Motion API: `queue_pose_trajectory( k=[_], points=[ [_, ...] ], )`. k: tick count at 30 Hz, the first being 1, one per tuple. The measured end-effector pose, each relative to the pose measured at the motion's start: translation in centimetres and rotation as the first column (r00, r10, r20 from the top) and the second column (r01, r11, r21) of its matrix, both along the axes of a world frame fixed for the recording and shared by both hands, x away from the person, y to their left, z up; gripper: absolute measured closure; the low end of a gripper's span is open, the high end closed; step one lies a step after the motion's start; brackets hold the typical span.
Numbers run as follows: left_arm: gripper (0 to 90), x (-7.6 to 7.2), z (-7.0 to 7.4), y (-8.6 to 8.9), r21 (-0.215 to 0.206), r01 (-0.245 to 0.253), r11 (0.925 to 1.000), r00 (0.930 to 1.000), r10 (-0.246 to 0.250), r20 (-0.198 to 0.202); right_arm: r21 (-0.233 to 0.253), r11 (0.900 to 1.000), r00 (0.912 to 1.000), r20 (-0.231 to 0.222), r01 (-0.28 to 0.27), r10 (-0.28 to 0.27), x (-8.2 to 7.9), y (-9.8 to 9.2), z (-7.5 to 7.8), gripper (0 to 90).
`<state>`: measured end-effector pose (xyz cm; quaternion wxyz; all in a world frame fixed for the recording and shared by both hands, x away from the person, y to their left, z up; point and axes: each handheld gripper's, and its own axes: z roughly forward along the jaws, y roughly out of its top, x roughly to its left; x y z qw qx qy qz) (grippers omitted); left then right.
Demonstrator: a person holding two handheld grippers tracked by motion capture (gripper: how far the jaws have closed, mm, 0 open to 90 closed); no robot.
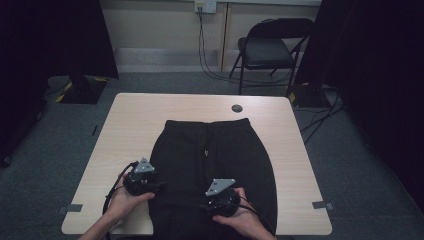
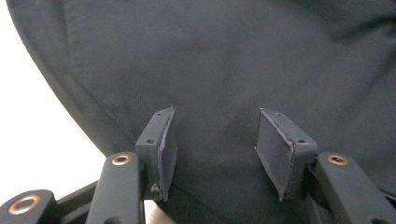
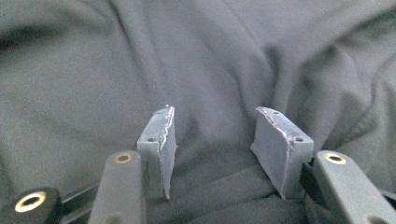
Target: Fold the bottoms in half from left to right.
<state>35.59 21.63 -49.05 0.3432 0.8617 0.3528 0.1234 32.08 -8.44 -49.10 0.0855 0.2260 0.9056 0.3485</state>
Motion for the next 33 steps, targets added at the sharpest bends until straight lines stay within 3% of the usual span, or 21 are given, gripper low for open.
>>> queue_pose_trajectory(
  k=[2,4,5,6,10,12,13,15,18,20,22,24,28,31,33],
  points=[
    [45.8,-0.8,-0.1,-0.1,-0.009,0.032,0.9994,0.9995,-0.032,0.008,0.006,1.0,1.0,0.003,-0.004,0.004,-0.2,-0.8,0.0,48.7],
    [45.9,-0.7,0.1,0.0,-0.017,0.057,0.9982,0.9983,-0.058,-0.008,-0.009,1.0,1.0,-0.001,0.001,-0.001,-0.5,-1.5,0.1,48.7],
    [46.7,-0.3,0.2,0.1,-0.044,0.047,0.9979,0.9981,-0.048,-0.038,-0.014,1.0,1.0,-0.003,0.005,-0.005,-0.5,-1.7,0.1,48.7],
    [47.1,0.0,0.3,0.3,-0.05,0.036,0.9981,0.9986,-0.038,-0.037,-0.011,1.0,0.9999,-0.001,0.014,-0.014,-0.7,-1.8,0.1,48.7],
    [47.3,1.5,1.3,0.7,-0.07,0.003,0.9975,1.0,-0.004,-0.008,-0.008,1.0,0.9992,-0.028,0.029,-0.029,-0.5,-1.9,0.5,48.8],
    [48.4,2.3,1.9,0.8,-0.081,-0.005,0.9967,0.9997,0.007,0.022,0.007,0.999,0.9987,-0.025,0.043,-0.043,-0.6,-2.0,1.4,50.4],
    [48.5,2.8,2.0,0.8,-0.087,-0.001,0.9962,1.0,0.002,0.009,0.014,0.999,0.9991,-0.017,0.039,-0.039,-0.7,-1.9,2.1,51.6],
    [52.6,3.9,1.9,0.7,-0.048,-0.014,0.9988,0.999,0.016,0.043,0.047,0.998,0.999,-0.001,0.044,-0.044,-1.0,-1.6,3.5,51.5],
    [55.6,5.3,0.8,0.4,-0.051,-0.029,0.9983,0.9995,0.03,0.01,0.091,0.995,0.9994,0.014,0.031,-0.033,-1.3,-0.4,4.9,52.5],
    [57.2,5.3,0.0,-0.2,-0.034,-0.007,0.9994,0.9999,0.007,-0.008,0.109,0.994,0.9999,0.011,0.003,-0.004,-1.5,0.9,5.3,53.2],
    [56.5,5.0,-0.1,-0.6,-0.003,0.014,0.9999,0.9994,-0.014,0.031,0.106,0.994,0.9992,0.015,-0.038,0.036,-1.8,2.6,5.4,54.9],
    [56.5,5.0,-0.2,-0.6,-0.012,0.005,0.9999,0.9993,-0.004,0.037,0.109,0.991,0.9964,0.02,-0.084,0.082,-2.0,4.6,5.5,56.7],
    [56.6,4.8,-0.3,-0.7,-0.023,-0.003,0.9997,0.9991,0.004,0.041,0.126,0.984,0.9918,0.008,-0.128,0.128,-2.4,7.2,4.9,63.8],
    [56.6,4.8,-0.4,-0.7,-0.03,-0.007,0.9995,0.9991,0.008,0.043,0.113,0.98,0.9867,0.01,-0.162,0.162,-2.8,9.1,4.1,66.8],
    [56.7,4.8,-0.4,-0.6,-0.028,-0.003,0.9996,0.999,0.005,0.044,0.105,0.979,0.9841,-0.011,-0.175,0.177,-2.7,10.3,3.3,66.6]
  ],
)
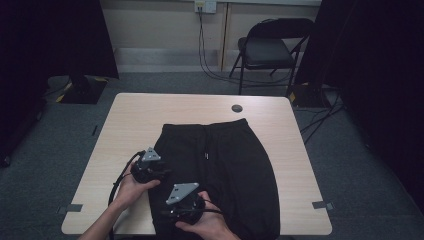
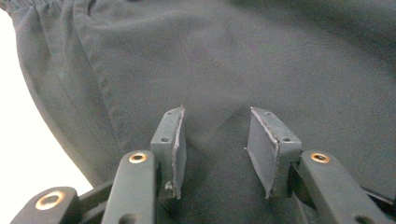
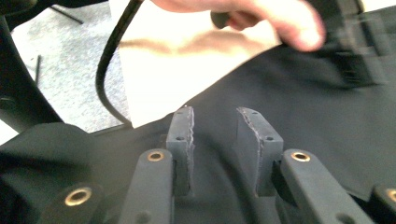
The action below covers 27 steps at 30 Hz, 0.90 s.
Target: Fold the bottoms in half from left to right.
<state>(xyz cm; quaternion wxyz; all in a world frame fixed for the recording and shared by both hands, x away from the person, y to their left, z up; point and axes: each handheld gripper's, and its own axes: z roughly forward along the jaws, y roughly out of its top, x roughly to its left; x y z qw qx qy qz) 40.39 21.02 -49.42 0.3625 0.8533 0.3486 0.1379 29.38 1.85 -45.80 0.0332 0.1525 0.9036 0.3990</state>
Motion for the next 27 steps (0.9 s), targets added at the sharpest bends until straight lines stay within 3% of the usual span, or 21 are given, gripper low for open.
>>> queue_pose_trajectory(
  k=[2,4,6,8,10,16,18,19,21,23,24,27],
  points=[
    [56.6,0.0,0.0,0.0,0.001,0.0,1.0,1.0,0.0,0.0,-0.01,1.0,0.9998,-0.016,-0.01,0.009,0.1,0.9,-0.7,62.3],
    [56.7,0.0,0.0,0.1,-0.001,0.004,1.0,1.0,-0.004,0.004,-0.026,1.0,0.9999,0.002,-0.012,0.012,-0.1,1.9,-1.4,59.1],
    [56.7,0.0,-0.2,0.1,-0.008,0.005,1.0,0.9998,-0.005,0.019,0.003,1.0,0.9992,-0.029,-0.029,0.029,-0.2,2.6,-2.0,55.4],
    [56.7,0.0,-0.1,0.1,-0.005,0.006,1.0,0.9998,-0.006,0.021,-0.009,1.0,0.9998,-0.015,-0.012,0.012,-0.2,3.5,-2.6,45.8],
    [56.7,0.0,-0.2,0.1,-0.009,0.003,1.0,0.9999,-0.003,0.016,0.008,1.0,0.999,-0.046,0.0,0.0,0.2,4.1,-3.1,45.2],
    [56.6,0.0,-0.2,0.1,-0.01,0.002,0.9999,0.9999,-0.002,0.017,-0.016,0.999,0.9994,-0.004,0.033,-0.033,0.9,4.7,-3.9,43.6],
    [56.6,0.0,-0.2,0.1,-0.01,0.002,0.9999,0.9998,-0.002,0.019,-0.04,0.999,0.9982,0.051,0.035,-0.033,0.6,4.7,-3.9,53.8],
    [56.4,0.0,-0.1,0.1,-0.009,0.003,1.0,0.9999,-0.002,0.014,-0.036,0.999,0.9981,0.058,0.025,-0.023,0.6,4.7,-3.9,59.4],
    [52.5,0.0,-0.1,0.0,-0.005,0.007,1.0,1.0,-0.007,0.005,-0.043,0.998,0.9979,0.05,0.043,-0.041,0.8,4.3,-3.7,79.2],
    [49.1,-0.1,0.0,-0.1,-0.003,0.01,0.9999,0.9999,-0.01,0.005,-0.022,0.997,0.9974,0.029,0.067,-0.067,1.0,3.9,-3.5,85.8],
    [48.7,-0.1,0.1,0.0,-0.005,0.004,1.0,1.0,-0.004,0.008,-0.012,0.997,0.9965,0.039,0.074,-0.074,1.0,3.5,-3.3,87.0],
    [48.4,-0.2,0.7,0.3,-0.045,-0.016,0.9988,0.9985,0.019,0.051,0.028,0.993,0.9926,0.036,0.115,-0.116,1.2,1.9,-1.9,88.5]
  ],
)
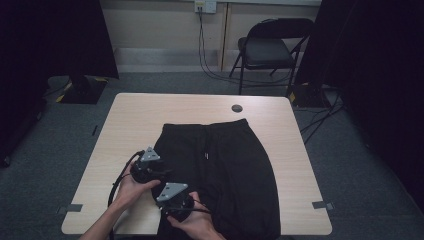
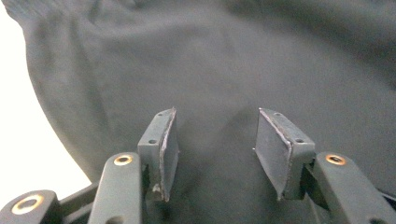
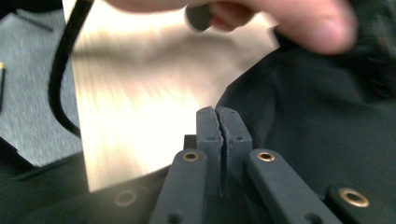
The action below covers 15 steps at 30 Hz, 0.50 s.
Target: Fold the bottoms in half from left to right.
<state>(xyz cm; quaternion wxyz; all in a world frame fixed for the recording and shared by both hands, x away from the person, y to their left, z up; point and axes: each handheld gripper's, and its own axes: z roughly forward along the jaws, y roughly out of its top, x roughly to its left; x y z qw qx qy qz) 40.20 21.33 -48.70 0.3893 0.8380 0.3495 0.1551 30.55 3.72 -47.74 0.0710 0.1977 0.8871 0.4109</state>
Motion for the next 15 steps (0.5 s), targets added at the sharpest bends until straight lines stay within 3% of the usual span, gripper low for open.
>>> queue_pose_trajectory(
  k=[1,2,5,7,9,15],
  points=[
    [47.7,-0.1,0.3,0.2,-0.032,-0.027,0.9991,0.9995,0.028,0.015,0.004,1.0,0.9999,0.0,0.012,-0.012,0.1,-0.5,0.3,88.8],
    [47.4,-0.1,0.5,0.2,-0.031,-0.041,0.9987,0.9988,0.042,0.023,-0.008,0.999,0.9993,0.016,0.034,-0.034,0.3,-1.4,0.7,89.0],
    [42.8,-0.2,0.6,0.4,0.015,-0.081,0.9966,0.9953,0.08,0.054,-0.039,0.997,0.9968,0.05,0.065,-0.063,0.9,-3.3,0.9,89.1],
    [42.6,0.0,0.3,0.4,0.021,-0.075,0.997,0.9966,0.074,0.037,-0.07,0.993,0.9947,0.049,0.093,-0.09,1.2,-4.2,0.4,89.0],
    [42.8,0.2,-0.1,0.2,0.055,-0.068,0.9961,0.9975,0.067,0.025,-0.071,0.992,0.9942,0.031,0.105,-0.102,1.3,-4.7,-0.3,88.4],
    [44.1,0.3,-0.7,-0.5,0.092,-0.058,0.994,0.9983,0.058,0.003,-0.079,0.99,0.9926,0.029,0.12,-0.118,1.4,-3.9,-1.4,72.9]
  ],
)
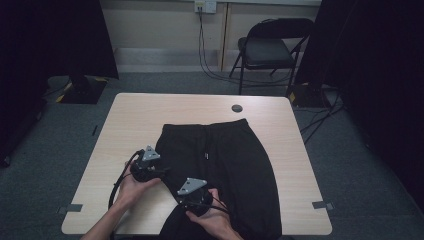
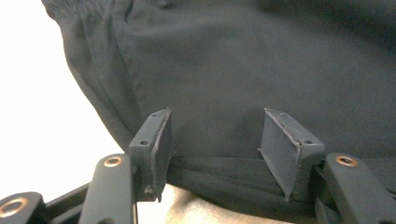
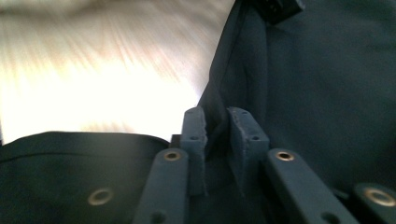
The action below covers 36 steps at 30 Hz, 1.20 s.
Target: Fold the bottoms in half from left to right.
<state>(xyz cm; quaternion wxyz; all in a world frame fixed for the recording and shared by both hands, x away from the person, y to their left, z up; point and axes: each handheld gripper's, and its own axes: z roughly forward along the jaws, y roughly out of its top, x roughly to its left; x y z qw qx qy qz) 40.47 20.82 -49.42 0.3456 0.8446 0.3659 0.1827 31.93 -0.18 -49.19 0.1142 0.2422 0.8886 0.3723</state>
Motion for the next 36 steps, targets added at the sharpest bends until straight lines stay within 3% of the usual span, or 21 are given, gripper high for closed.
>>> queue_pose_trajectory(
  k=[4,7,9,12,15,17,20,22,26,29,32,36],
  points=[
    [44.9,0.1,-0.1,0.2,-0.015,-0.002,0.9999,0.9999,0.001,-0.014,0.001,1.0,0.9999,0.01,0.013,-0.013,0.7,0.9,-0.2,62.1],
    [44.8,0.1,-0.1,0.2,-0.031,-0.011,0.9995,0.9996,0.011,-0.025,0.009,1.0,0.9999,0.011,0.008,-0.009,1.2,1.6,-0.3,67.9],
    [44.6,0.2,0.0,0.4,-0.018,-0.003,0.9998,0.9998,0.002,-0.021,0.01,1.0,0.9999,0.015,-0.001,0.0,1.2,1.6,-0.3,79.7],
    [44.2,0.3,0.5,1.1,-0.067,-0.019,0.9976,0.9997,0.018,-0.014,0.016,1.0,0.9999,0.014,0.001,-0.001,1.1,1.1,-0.1,85.9],
    [41.6,0.5,1.3,2.4,-0.148,-0.089,0.9849,0.996,0.089,-0.01,0.03,0.999,0.9997,0.02,0.015,-0.016,0.8,0.5,0.2,86.7],
    [39.4,1.1,1.6,3.1,-0.129,-0.107,0.9859,0.9941,0.104,-0.028,0.033,0.999,0.9996,0.013,0.027,-0.027,0.8,0.1,0.1,86.9],
    [39.0,1.6,1.9,3.7,-0.125,-0.156,0.9798,0.9877,0.154,-0.027,0.031,0.999,0.9996,0.007,0.026,-0.026,0.9,0.1,-0.1,86.9],
    [38.0,1.9,1.7,3.7,-0.119,-0.156,0.9806,0.9877,0.153,-0.033,0.025,0.999,0.9997,0.015,0.021,-0.021,0.9,0.2,-0.1,86.9],
    [38.1,3.6,1.2,3.5,-0.15,-0.142,0.9784,0.9888,0.134,-0.066,0.023,1.0,0.9998,0.002,0.019,-0.019,1.0,0.2,-0.3,86.7],
    [41.5,4.2,1.1,2.8,-0.138,-0.148,0.9793,0.9888,0.145,-0.036,0.017,1.0,0.9999,0.01,0.012,-0.012,1.0,0.2,-0.4,86.7],
    [42.6,4.7,0.0,2.0,-0.074,-0.128,0.989,0.9902,0.124,-0.064,0.022,1.0,1.0,0.002,0.008,-0.008,1.1,0.1,-0.4,86.6],
    [42.1,4.9,-0.2,1.6,-0.062,-0.143,0.9878,0.989,0.14,-0.048,0.027,1.0,0.9999,0.007,0.009,-0.009,1.0,0.1,-0.4,86.6]
  ],
)
